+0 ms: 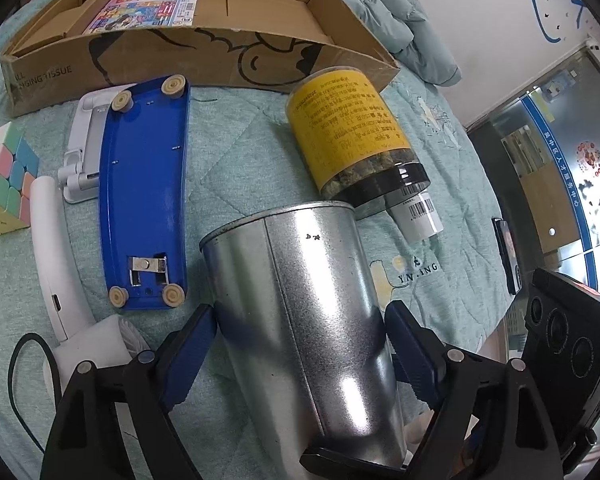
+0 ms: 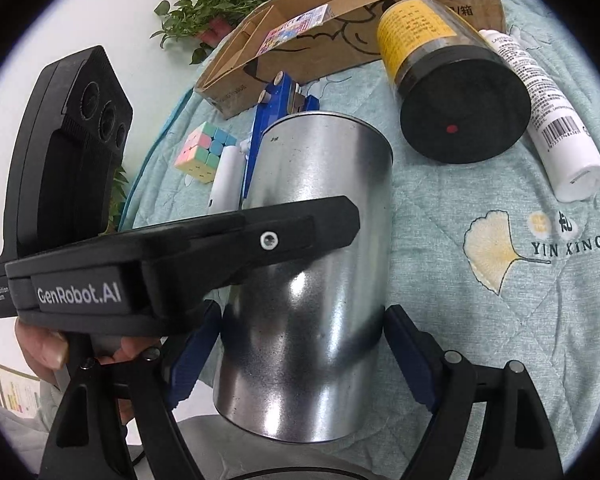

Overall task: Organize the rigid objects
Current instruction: 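Lift the silver can with both grippers and carry it toward the cardboard box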

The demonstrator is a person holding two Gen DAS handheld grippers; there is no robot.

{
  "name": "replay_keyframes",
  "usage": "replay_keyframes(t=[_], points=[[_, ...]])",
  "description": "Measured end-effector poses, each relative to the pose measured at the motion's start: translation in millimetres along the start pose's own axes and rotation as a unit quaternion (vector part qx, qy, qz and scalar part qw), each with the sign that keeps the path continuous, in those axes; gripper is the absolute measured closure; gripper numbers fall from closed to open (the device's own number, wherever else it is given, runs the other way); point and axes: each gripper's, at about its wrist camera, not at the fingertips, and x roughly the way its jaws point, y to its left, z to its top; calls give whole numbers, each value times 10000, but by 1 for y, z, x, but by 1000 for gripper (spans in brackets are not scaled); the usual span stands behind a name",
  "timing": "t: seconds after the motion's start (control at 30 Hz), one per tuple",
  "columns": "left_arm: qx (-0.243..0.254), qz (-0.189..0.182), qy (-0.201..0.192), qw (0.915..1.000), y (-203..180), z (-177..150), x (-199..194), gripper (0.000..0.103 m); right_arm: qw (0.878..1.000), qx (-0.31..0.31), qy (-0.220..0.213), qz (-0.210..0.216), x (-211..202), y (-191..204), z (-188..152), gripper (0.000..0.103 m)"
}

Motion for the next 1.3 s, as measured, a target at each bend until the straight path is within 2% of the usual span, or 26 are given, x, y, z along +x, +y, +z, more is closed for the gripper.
replay_keyframes(t=[0.13,0.23,0.47,0.67,0.83,1.0,1.13,1.3], points=[[227,7,-349,9991,-11,0,-22,23,9993,-198,-184,-276,-11,9,-4,21],[521,110,-831,9951,-27,2,-50,23,9965,-536,-438,-465,-23,23,3,21],[976,303,-2027,9739,-54,30,-131,24,9836,-1184,-1268,-499,-67,66,40,21],[1242,444,-2608,9563,-66,74,-186,24,9673,-1687,-1830,-487,-92,98,83,21],[1352,442,-2783,9499,-68,120,-214,24,9605,-1808,-2048,-535,-94,118,132,21],[1470,435,-2840,9465,-71,175,-224,24,9579,-1840,-2123,-592,-98,114,175,21],[1413,471,-2726,9505,-66,222,-219,24,9605,-1849,-1979,-641,-89,106,218,21],[1214,402,-2496,9599,-46,275,-196,25,9657,-1867,-1657,-715,-74,96,249,21]])
